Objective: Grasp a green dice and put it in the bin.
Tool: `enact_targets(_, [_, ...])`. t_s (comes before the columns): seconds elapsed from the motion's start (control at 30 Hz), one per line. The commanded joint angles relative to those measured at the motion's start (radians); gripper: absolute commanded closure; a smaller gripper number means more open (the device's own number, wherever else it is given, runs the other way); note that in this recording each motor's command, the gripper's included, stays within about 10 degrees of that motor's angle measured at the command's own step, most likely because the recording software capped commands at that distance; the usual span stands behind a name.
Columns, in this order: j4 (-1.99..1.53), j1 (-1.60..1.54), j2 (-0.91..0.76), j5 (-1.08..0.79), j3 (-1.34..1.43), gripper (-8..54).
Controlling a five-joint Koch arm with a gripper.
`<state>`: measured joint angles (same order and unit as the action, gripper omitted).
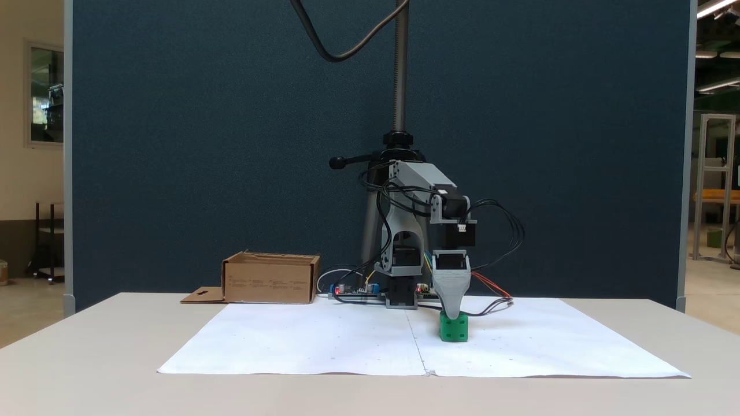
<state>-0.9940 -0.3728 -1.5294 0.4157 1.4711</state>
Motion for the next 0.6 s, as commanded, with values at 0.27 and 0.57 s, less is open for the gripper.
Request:
enact_targets(0.27, [0.058,0.017,0.057,0.066,-0.015,4.0])
enact_targets(0.57, [0.061,0.015,0.11,0.064,-0.015,4.4])
